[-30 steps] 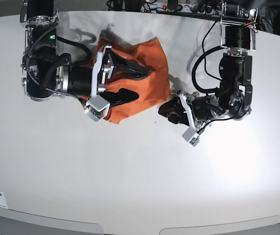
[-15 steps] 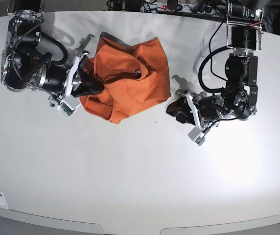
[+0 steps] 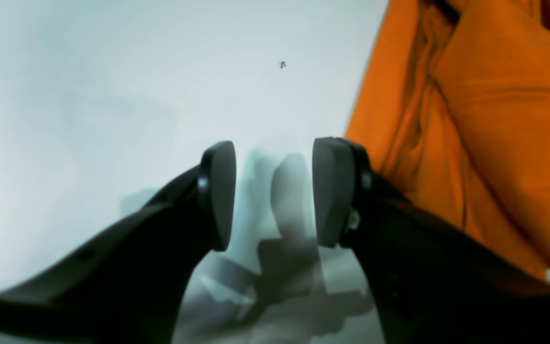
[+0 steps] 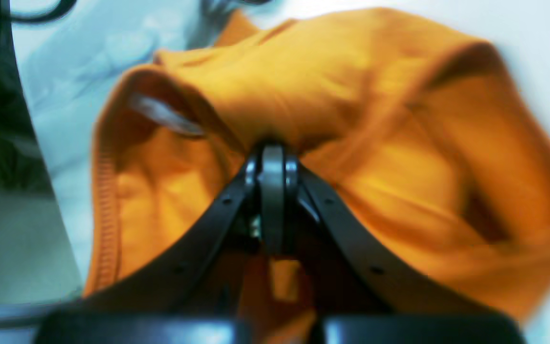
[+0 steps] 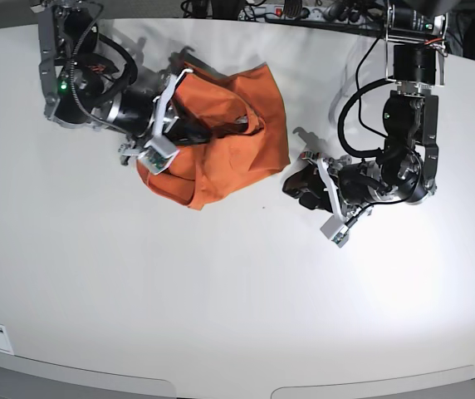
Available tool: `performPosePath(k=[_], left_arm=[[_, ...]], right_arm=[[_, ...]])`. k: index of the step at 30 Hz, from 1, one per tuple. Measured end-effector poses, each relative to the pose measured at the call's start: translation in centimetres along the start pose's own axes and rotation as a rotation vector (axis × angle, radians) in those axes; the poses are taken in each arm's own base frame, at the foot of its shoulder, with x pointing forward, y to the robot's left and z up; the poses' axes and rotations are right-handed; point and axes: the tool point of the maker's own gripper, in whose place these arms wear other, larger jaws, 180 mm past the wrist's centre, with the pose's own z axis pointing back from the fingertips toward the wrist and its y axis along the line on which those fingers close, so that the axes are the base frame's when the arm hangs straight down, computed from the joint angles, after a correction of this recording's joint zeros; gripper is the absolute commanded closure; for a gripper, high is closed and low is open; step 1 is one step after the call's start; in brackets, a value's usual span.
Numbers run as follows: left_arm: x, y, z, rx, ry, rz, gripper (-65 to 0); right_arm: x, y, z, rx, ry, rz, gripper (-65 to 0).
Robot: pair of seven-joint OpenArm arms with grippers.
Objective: Fold the T-shirt properly
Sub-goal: 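Press and tuck the shirt bundle with the right gripper, then open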
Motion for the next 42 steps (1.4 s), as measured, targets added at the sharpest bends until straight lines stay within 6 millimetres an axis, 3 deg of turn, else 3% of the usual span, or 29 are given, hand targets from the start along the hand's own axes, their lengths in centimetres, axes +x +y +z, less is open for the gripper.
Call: performPosePath(k=[2,7,12,16,21,25,28,30,35,42], left_arm=[[0.0,0.0,0.0,-0.002,-0.001,0.001,-28.2],[0.0,0.0,0.0,-0.002,-0.001,0.001,-28.2],[0.1,0.0,0.0,-0.002,-0.002,0.0,-28.2],[0.0,0.1,0.1,0.001,-0.001,-0.001,-28.2],[0.2,1.5,1.4,0.034,0.009,-0.023,-28.2],[-0.5,2.9,2.7,0.073,0.042,-0.035,-28.2],[-0.4,3.1,3.3,0.067,0.034,-0.032,-28.2],[-0.5,3.4,3.6,0.073,0.039,-0.034,-28.2],[-0.4,3.3,3.5,0.068,0.035,-0.032,-28.2],[-0.3,3.2,3.5,0.061,0.032,-0.03,-28.2]], right_arm=[[0.9,1.2,-1.3,0.021,-0.015,0.047,0.0],[6.0,3.1,-3.9,0.04,-0.151,0.14,0.0],[11.0,2.2,-4.5,-0.03,-0.273,0.2,0.0],[12.4,0.9,-4.4,-0.069,-0.265,0.234,0.0],[10.8,-2.9,-3.0,-0.225,-0.199,0.158,0.0],[8.0,-8.4,1.1,-0.463,-0.114,0.127,0.0],[5.8,-10.7,4.0,-0.564,-0.066,0.08,0.0],[4.3,-10.2,4.7,-0.532,-0.034,0.055,0.0],[-0.1,-5.2,3.3,-0.304,0.074,0.023,0.0],[-2.3,-2.6,1.9,-0.238,0.059,-0.024,0.0]])
